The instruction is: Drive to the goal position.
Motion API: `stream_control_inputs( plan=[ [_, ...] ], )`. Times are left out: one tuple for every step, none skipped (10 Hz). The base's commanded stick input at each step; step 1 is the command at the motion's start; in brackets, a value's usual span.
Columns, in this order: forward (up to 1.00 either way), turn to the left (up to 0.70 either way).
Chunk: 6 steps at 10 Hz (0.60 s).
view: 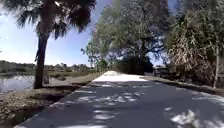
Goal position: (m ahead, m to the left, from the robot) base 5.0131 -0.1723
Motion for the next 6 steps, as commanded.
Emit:
stream_control_inputs(
  plan=[
    [1.00, -0.17],
    [1.00, -0.30],
    [1.00, 0.00],
    [1.00, 0.00],
    [1.00, 0.00],
    [1.00, 0.00]
  ],
)
